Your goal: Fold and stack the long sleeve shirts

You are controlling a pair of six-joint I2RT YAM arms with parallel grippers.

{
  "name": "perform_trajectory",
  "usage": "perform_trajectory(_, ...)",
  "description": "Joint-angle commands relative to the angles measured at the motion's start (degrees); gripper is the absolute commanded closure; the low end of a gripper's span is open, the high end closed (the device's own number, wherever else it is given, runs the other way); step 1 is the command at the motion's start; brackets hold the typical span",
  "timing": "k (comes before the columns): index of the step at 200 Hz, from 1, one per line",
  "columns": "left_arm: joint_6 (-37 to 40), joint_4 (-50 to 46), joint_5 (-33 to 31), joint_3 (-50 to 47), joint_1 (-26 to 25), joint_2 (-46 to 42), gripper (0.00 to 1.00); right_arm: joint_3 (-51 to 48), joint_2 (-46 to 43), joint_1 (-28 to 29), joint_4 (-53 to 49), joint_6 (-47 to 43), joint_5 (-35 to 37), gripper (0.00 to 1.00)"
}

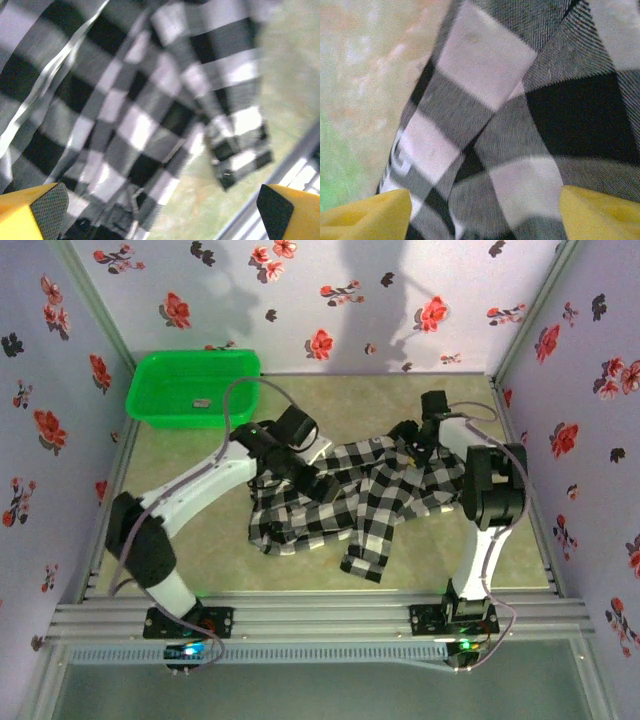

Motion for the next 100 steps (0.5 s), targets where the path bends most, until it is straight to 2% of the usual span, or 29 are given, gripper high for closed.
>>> perform_trajectory(1, 10.8, -3.7, 3.1, 0.8, -5.6, -0.7, 0.00, 0.0, -11.6, -0.6, -8.9, -5.1, 2.6, 0.16)
perform_trajectory(20, 14.2, -4.8, 4.6, 1.1, -9.0, 1.0, 0.01, -2.1, -19.9, -1.1, -14.6, -5.4, 6.0, 0.11)
perform_trajectory(23, 14.5, -4.8, 5.2, 1.2, -9.4, 1.3, 0.00, -2.6, -21.1, -1.2, -15.3, -5.3, 6.6, 0.04)
perform_trajectory(27, 14.9, -4.6, 5.9, 1.2, -10.0, 1.7, 0.01, -3.3, -23.1, -1.3, -16.4, -5.3, 7.0, 0.01)
perform_trajectory(51, 17.9, -3.7, 7.2, 0.7, -14.0, 4.8, 0.05, -7.6, -33.4, -1.7, -21.2, -3.4, 9.4, 0.01)
perform_trajectory(66, 18.7, -4.3, 7.1, 0.8, -15.7, 7.3, 0.10, -11.4, -39.0, -1.8, -20.9, -1.1, 8.7, 0.01)
perform_trajectory(100, 18.8, -4.3, 5.8, 1.9, -18.5, 11.3, 0.23, -17.4, -46.6, -1.8, -20.8, 3.1, 7.9, 0.01)
